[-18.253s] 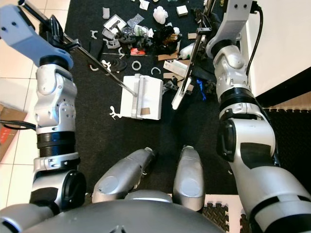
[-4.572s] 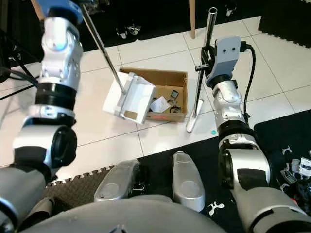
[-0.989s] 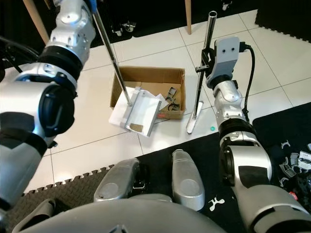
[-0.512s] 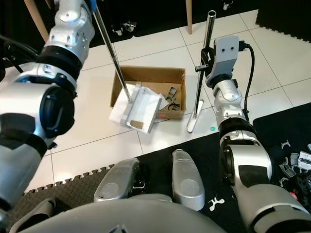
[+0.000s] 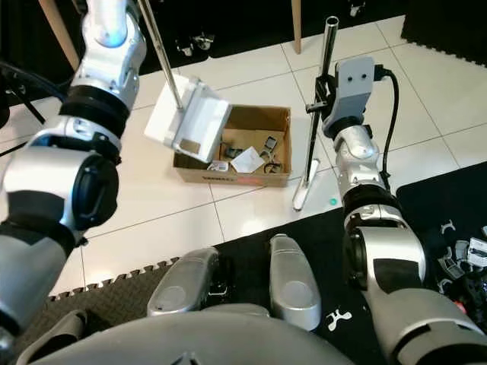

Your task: Sweep floor

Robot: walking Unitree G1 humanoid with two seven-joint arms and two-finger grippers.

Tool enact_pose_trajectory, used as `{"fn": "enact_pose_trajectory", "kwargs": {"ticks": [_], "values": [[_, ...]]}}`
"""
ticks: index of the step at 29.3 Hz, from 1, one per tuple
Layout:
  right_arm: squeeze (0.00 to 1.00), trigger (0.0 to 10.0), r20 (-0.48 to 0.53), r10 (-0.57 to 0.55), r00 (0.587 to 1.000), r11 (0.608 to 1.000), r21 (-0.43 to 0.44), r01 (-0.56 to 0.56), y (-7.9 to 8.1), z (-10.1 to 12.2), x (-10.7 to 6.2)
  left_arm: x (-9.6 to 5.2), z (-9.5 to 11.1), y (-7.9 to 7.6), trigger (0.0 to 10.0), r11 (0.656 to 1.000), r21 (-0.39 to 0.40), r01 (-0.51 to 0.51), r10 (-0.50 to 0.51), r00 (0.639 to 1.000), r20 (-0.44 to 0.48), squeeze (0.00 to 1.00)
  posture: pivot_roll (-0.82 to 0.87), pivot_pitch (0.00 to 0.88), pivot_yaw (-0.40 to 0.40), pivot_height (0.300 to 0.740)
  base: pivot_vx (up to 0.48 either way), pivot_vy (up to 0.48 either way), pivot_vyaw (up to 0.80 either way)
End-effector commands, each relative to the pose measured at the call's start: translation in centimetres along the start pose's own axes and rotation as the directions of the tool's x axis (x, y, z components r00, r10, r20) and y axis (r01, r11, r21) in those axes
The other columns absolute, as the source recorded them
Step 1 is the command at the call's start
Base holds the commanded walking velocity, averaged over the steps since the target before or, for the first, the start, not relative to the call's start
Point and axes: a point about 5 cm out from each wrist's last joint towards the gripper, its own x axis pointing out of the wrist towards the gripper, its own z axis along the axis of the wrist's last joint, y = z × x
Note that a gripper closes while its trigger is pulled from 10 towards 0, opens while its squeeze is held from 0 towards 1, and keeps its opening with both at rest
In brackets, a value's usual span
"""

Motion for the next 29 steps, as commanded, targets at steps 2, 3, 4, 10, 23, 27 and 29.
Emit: {"fn": "enact_pose_trajectory", "kwargs": {"ticks": [2,3,4,10,23,27,29], "values": [[0.0,10.0,0.034,0.0,0.999,1.0,-0.01,0.0,0.0,0.6,0.2,0.3,1.2,0.5,10.0,0.999,0.052,0.004,-0.008,0.995,0.095,0.0,-0.02,0.065,0.004,0.74,0.0,0.0,0.0],[0.0,10.0,0.033,-0.001,0.999,1.0,-0.01,0.001,0.0,0.5,0.2,0.1,1.2,0.5,10.0,0.998,0.057,0.0,-0.005,0.995,0.1,0.0,-0.02,0.065,0.004,0.74,0.0,0.0,0.0],[0.0,10.0,0.031,-0.001,1.0,1.0,-0.009,0.001,0.0,0.5,0.1,-0.2,1.1,0.5,10.0,0.997,0.07,-0.012,0.003,0.993,0.116,0.0,-0.02,0.067,0.003,0.74,0.0,0.0,0.0],[0.0,10.0,0.029,0.0,1.0,1.0,-0.009,0.001,0.0,0.4,0.1,-1.1,1.4,0.2,10.0,0.981,0.193,-0.03,-0.013,0.976,0.217,0.0,-0.02,0.068,0.001,0.74,0.0,0.0,0.0],[0.0,10.0,0.027,0.001,1.0,1.0,-0.011,0.0,0.0,0.4,0.1,-1.7,0.6,0.2,10.0,0.986,0.145,-0.078,0.053,0.983,0.174,0.0,-0.02,0.071,0.0,0.74,0.0,0.0,0.0],[0.0,10.0,0.026,0.001,1.0,1.0,-0.011,0.0,0.0,0.4,0.1,-1.5,0.2,1.0,10.0,0.985,0.09,-0.148,0.136,0.983,0.12,0.0,-0.02,0.071,-0.001,0.74,0.0,0.0,0.0],[0.0,10.0,0.026,0.001,1.0,1.0,-0.011,-0.001,0.0,0.4,0.1,-1.5,0.0,1.2,10.0,0.983,0.076,-0.169,0.162,0.982,0.1,0.0,-0.02,0.071,-0.002,0.74,0.0,0.0,0.0]]}}
